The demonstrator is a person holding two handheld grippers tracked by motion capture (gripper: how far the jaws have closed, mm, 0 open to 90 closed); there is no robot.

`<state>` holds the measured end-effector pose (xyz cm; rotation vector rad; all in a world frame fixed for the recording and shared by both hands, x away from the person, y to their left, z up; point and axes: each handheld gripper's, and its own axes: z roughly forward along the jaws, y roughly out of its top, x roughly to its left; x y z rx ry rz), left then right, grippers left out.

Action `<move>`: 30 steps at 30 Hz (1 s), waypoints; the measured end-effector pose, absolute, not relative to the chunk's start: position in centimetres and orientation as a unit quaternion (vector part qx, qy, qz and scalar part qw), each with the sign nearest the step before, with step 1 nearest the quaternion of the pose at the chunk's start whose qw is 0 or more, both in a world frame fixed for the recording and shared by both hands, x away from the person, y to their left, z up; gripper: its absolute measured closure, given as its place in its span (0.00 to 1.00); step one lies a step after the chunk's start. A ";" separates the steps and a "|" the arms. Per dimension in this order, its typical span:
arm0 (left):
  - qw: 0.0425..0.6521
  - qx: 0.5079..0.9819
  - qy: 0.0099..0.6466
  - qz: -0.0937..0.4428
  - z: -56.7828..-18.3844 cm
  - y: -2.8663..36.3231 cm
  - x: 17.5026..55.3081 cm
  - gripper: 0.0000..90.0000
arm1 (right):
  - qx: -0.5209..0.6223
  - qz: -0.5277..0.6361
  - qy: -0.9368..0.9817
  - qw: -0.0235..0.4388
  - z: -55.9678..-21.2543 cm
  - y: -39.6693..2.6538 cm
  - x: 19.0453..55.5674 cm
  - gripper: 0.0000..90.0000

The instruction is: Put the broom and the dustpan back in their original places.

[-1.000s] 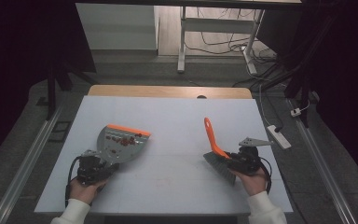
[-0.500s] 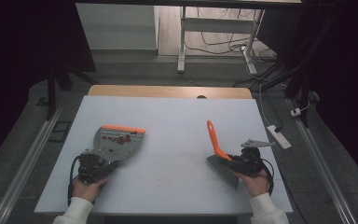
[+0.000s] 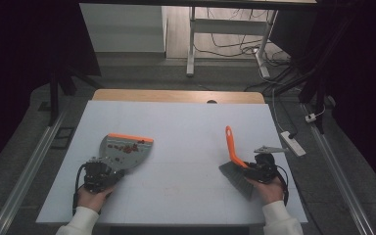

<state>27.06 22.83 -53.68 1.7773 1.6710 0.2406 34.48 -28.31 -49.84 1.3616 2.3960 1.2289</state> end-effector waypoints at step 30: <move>0.352 0.711 0.584 0.171 -50.6 24.0 24.5 0.37 | 0.449 0.351 0.812 0.129 -50.8 -28.6 35.8 0.46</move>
